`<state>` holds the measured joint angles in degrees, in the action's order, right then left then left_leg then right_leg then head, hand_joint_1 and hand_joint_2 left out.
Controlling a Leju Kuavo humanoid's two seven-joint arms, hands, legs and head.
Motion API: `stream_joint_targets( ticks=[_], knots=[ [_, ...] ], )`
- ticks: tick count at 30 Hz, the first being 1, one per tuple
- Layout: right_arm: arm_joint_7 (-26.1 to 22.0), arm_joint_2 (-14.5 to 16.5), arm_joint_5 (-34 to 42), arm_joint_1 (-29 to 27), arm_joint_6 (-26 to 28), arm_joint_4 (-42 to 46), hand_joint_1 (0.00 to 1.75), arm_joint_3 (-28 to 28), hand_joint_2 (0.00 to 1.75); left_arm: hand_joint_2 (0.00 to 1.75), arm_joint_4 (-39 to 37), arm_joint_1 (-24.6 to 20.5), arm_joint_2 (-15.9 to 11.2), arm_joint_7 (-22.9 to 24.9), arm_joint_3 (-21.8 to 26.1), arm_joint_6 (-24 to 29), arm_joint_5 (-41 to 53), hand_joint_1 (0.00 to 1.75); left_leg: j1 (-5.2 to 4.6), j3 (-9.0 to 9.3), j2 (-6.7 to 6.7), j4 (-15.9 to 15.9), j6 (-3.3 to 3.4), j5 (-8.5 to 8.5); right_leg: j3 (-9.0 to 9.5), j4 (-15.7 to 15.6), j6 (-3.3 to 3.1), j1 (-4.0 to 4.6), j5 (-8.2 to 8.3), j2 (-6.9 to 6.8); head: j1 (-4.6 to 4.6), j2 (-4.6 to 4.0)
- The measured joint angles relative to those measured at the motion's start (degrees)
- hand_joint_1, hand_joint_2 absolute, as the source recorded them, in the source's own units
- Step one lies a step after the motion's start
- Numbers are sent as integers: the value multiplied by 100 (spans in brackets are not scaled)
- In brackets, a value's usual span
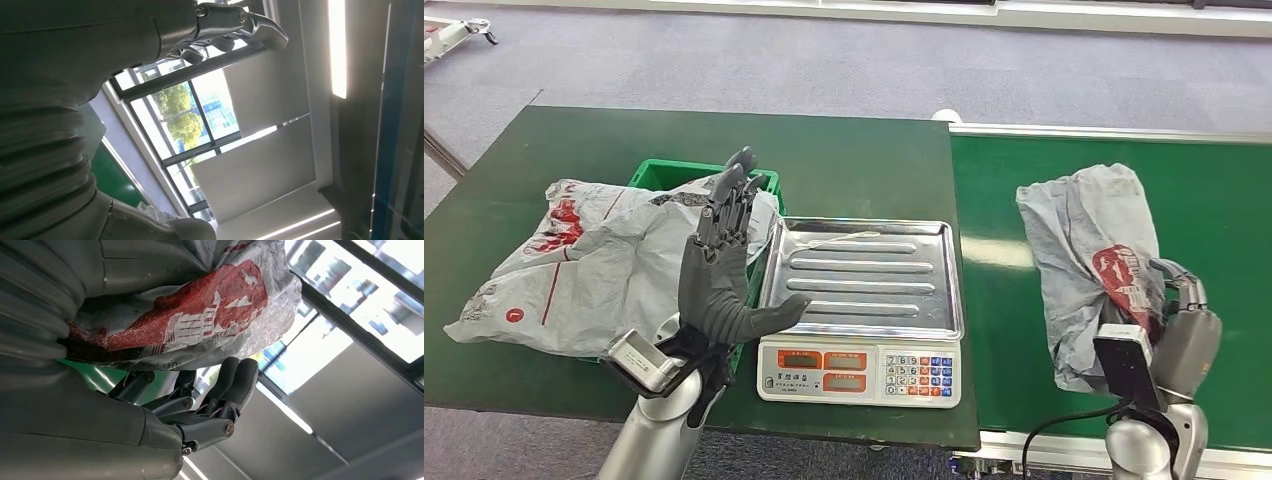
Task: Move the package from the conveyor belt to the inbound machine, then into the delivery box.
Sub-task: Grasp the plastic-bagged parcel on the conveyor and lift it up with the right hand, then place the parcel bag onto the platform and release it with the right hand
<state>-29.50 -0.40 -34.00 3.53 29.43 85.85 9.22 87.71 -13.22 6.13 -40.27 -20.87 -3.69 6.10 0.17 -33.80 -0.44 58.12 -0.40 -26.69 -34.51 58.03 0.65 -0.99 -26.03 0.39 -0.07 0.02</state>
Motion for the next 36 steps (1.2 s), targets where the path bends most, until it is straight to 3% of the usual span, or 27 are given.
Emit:
stream_joint_targets(
  ticks=[6, 9, 13, 16, 25, 30, 36],
  knots=[
    [-577, 265, -89, -117, 338, 713, 175, 134, 175, 175, 456, 51, 28, -1, 131, 569, -219, 0, 1, -1, 1, -1, 0, 0, 0, 0, 0, 1, 0, 0, -1, 0],
    [-835, 350, 54, 2, 126, 1039, 175, -3, 175, 175, 616, 46, 70, 0, 235, 1218, -187, 0, 0, -39, 2, -4, 0, -1, 4, 2, 0, 0, -1, 0, 0, 0],
    [-872, 422, 520, 578, -377, 1143, 175, -1044, 175, 175, 499, -60, 81, 3, 172, 2647, 83, 0, 1, 3, 32, -3, -2, 3, -4, 2, -2, 2, 9, 37, -1, 0],
    [-964, 485, 899, 771, -403, 1127, 175, -1685, 175, 175, 357, -107, 57, 4, -31, 3244, 168, 0, 3, 4, -7, -2, 1, 20, 5, 2, -1, 4, 10, 2, 0, 0],
    [-815, 668, 1871, 1071, -1072, 573, 175, -2584, 175, 175, 177, -134, -29, 5, -220, 3422, -8, 0, 3, -4, -16, -3, -1, 20, 3, 3, 0, 3, 9, -4, -1, 0],
    [-49, 794, 2210, 1514, -1485, -784, 175, -2618, 175, 175, 164, -132, -45, 4, -223, 3399, -40, 0, 3, -1, -13, -3, 0, 22, 4, 3, 2, 3, 11, -5, -1, 0],
    [346, 857, 1923, 1850, -1176, -2210, 175, -2585, 175, 175, 165, -129, -47, 4, -223, 3315, -48, 0, 3, -6, -23, -1, 2, 26, 4, 3, 5, 2, 13, -12, -1, 0]
  ],
)
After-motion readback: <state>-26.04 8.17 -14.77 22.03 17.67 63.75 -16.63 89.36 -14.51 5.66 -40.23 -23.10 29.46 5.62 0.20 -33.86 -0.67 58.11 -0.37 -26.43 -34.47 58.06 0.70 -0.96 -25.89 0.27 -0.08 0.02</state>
